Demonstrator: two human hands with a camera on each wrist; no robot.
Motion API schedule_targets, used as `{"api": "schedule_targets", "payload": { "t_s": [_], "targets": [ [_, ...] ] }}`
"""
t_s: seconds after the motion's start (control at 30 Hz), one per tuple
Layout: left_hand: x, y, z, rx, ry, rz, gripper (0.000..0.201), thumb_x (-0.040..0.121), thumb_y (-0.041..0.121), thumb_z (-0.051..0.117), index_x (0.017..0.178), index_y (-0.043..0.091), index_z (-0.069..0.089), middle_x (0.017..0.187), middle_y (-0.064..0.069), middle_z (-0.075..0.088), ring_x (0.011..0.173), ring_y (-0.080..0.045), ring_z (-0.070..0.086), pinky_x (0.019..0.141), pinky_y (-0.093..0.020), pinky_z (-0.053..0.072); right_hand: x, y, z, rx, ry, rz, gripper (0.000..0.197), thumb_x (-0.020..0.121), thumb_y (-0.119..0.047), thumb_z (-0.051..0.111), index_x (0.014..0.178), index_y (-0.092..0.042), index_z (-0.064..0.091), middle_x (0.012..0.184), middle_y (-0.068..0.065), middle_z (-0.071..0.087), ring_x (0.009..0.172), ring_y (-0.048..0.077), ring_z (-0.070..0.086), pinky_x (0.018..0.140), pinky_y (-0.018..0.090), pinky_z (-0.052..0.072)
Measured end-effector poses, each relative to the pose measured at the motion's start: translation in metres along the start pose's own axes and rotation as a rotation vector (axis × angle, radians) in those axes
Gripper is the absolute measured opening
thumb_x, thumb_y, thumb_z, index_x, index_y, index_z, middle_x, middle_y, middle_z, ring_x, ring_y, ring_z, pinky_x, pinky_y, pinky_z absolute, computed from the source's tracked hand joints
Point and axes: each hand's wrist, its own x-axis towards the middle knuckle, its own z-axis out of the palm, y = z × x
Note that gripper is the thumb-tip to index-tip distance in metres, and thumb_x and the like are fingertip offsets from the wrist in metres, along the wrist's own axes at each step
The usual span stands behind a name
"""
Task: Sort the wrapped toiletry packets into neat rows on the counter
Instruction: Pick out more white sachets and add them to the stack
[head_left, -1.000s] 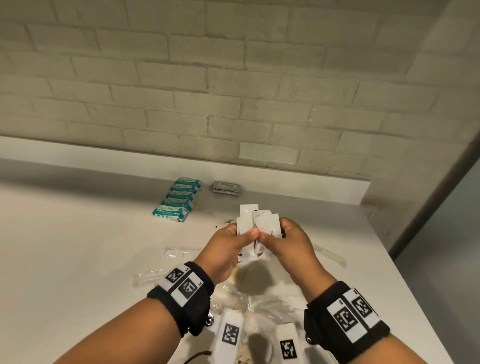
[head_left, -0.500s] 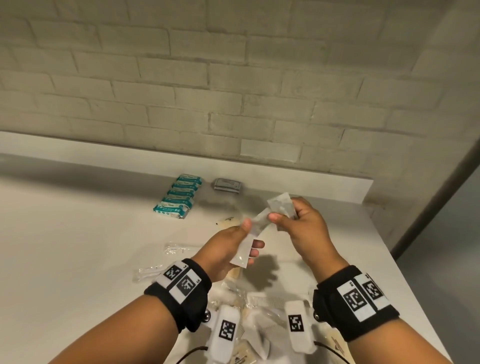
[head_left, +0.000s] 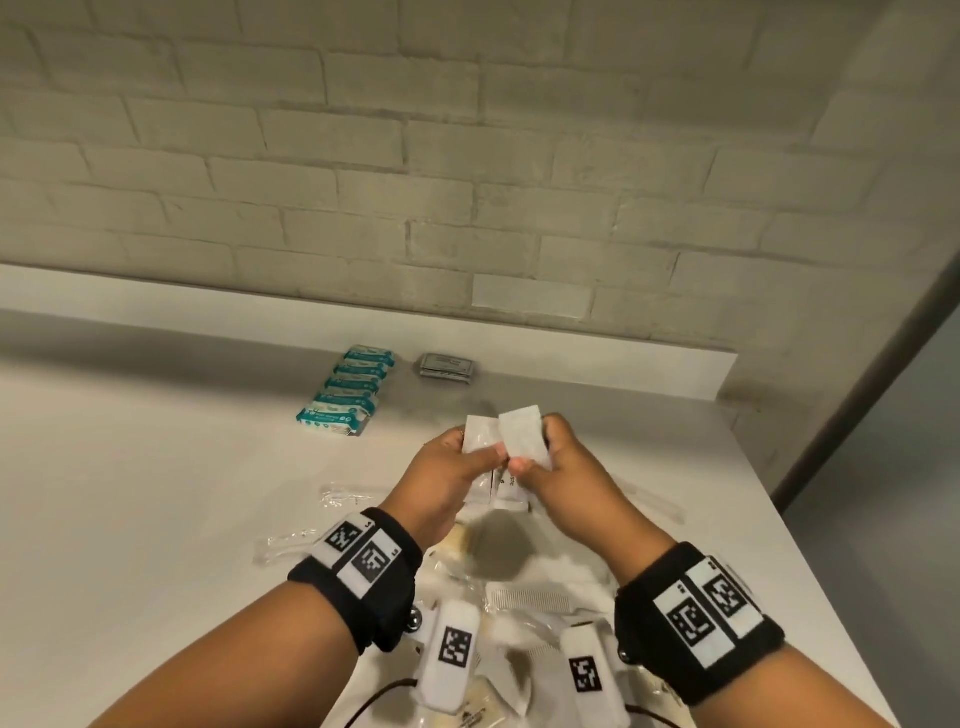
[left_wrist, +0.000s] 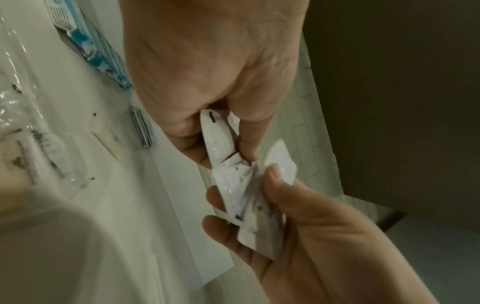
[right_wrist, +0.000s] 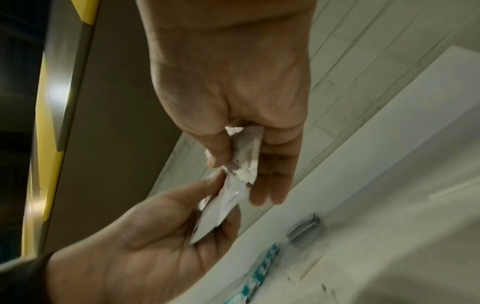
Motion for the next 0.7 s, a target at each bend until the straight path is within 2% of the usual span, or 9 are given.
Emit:
{"api": "schedule_targets", "payload": {
  "t_s": [0.1,0.2,0.3,0.33,0.4,0.47,0.5,0.6,0.7],
  "targets": [
    [0.001,-0.002,-0.002,0.022,-0.035,-0.035,0.022,0.097,0.021,0.053,0.114,0.016,0.065,0.103,-0.012,0.071,0.088,-0.025,0.069,0.078,-0.038,0.056,0.000,0.003,0.005,0.079,0.059,0.048,0.039,0.090,-0.009,0.062,0.119,-0.026,0.042,0.103,-0.008,0.061,0.093,0.011,0.061,0.078,0.032,0.054],
    [0.001,0.000,-0.013,0.066,-0.031,-0.128,0.036,0.097,0.047,0.043,0.126,0.031,0.057,0.090,-0.006,0.065,0.074,-0.018,0.062,0.063,-0.030,0.052,0.003,0.011,-0.002,0.123,0.110,0.116,0.041,0.089,-0.010,0.064,0.124,-0.020,0.045,0.105,-0.005,0.062,0.095,0.014,0.062,0.079,0.029,0.052],
    [0.004,0.002,-0.020,0.045,0.039,-0.217,0.051,0.096,0.060,0.030,0.121,0.024,0.057,0.071,0.000,0.048,0.056,-0.011,0.039,0.051,-0.024,0.030,0.005,0.019,-0.008,0.144,0.134,0.173,0.044,0.086,-0.010,0.068,0.124,-0.014,0.047,0.105,0.004,0.063,0.095,0.024,0.063,0.080,0.044,0.057],
    [0.006,0.002,-0.021,0.036,0.059,-0.230,0.051,0.098,0.058,0.030,0.117,0.020,0.059,0.068,0.001,0.045,0.054,-0.011,0.036,0.050,-0.024,0.026,0.005,0.021,-0.009,0.181,0.136,0.179,0.049,0.085,-0.008,0.069,0.127,-0.013,0.045,0.107,0.007,0.062,0.095,0.026,0.063,0.079,0.048,0.057],
    [0.007,0.000,-0.023,0.059,0.088,-0.211,0.034,0.100,0.037,0.038,0.106,0.013,0.061,0.063,0.003,0.042,0.052,-0.010,0.033,0.050,-0.024,0.023,0.007,0.024,-0.012,0.285,0.122,0.190,0.069,0.083,0.000,0.070,0.141,-0.015,0.035,0.113,0.006,0.060,0.099,0.025,0.062,0.081,0.048,0.057],
    [0.009,-0.004,-0.022,0.117,0.102,-0.156,0.011,0.095,0.017,0.048,0.092,0.014,0.058,0.063,0.003,0.047,0.055,-0.011,0.038,0.054,-0.025,0.026,0.010,0.027,-0.016,0.400,0.075,0.207,0.089,0.081,0.007,0.069,0.151,-0.019,0.020,0.119,0.003,0.059,0.106,0.022,0.062,0.093,0.042,0.053],
    [0.008,-0.004,-0.021,0.156,0.125,-0.131,0.008,0.093,0.013,0.052,0.090,0.016,0.058,0.068,0.002,0.053,0.059,-0.012,0.044,0.058,-0.026,0.031,0.011,0.029,-0.017,0.439,0.041,0.209,0.091,0.081,0.009,0.068,0.152,-0.019,0.019,0.121,0.004,0.059,0.109,0.023,0.062,0.096,0.040,0.051],
    [0.006,-0.003,-0.017,0.241,0.144,-0.053,0.009,0.090,0.011,0.060,0.085,0.019,0.060,0.077,0.003,0.061,0.068,-0.011,0.051,0.067,-0.026,0.037,0.013,0.028,-0.017,0.435,-0.055,0.171,0.060,0.083,0.010,0.064,0.137,-0.008,0.045,0.120,0.016,0.065,0.105,0.027,0.064,0.093,0.041,0.052],
    [0.005,-0.006,-0.009,0.209,0.063,-0.012,0.010,0.092,0.012,0.061,0.086,0.018,0.066,0.074,0.006,0.065,0.067,-0.010,0.054,0.066,-0.025,0.043,0.013,0.024,-0.010,0.392,-0.010,0.134,0.031,0.086,0.003,0.064,0.116,-0.005,0.062,0.108,0.017,0.071,0.096,0.030,0.068,0.086,0.040,0.054]
  ]
}}
